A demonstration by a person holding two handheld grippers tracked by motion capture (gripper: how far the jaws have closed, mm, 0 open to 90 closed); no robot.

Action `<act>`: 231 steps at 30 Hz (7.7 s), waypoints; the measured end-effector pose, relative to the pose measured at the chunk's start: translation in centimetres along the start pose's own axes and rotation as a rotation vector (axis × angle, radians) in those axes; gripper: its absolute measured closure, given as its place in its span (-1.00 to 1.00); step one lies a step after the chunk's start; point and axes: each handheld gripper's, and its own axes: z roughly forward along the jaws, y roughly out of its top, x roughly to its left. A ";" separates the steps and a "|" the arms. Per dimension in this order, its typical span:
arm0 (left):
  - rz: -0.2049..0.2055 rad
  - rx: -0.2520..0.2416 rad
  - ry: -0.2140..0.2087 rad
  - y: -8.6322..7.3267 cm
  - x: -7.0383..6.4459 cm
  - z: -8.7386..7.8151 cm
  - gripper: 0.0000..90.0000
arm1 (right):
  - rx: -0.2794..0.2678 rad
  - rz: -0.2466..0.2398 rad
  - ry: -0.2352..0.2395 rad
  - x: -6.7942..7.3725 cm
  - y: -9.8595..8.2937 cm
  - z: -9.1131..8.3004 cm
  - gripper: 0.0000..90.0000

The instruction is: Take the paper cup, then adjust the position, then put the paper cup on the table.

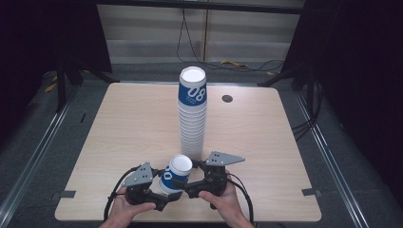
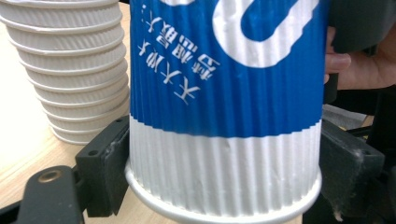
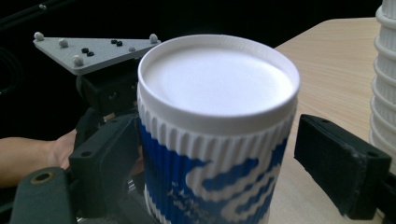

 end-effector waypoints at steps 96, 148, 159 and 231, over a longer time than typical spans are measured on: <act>0.231 0.528 -0.058 0.6 -0.8 1.4 -0.60 | 0.775 -0.316 0.114 -0.7 1.7 2.1 -0.67; 0.200 0.290 0.014 0.5 0.2 -0.3 -0.65 | 0.741 -0.277 0.085 -2.2 2.0 1.5 -0.38; 0.119 0.159 0.038 0.7 1.3 -1.6 -0.65 | 0.674 -0.225 0.066 -3.4 1.5 1.1 -0.38; -0.081 -0.124 -0.080 1.7 1.6 -3.1 -0.90 | 0.063 -0.137 0.239 -2.5 -1.9 -1.1 -0.39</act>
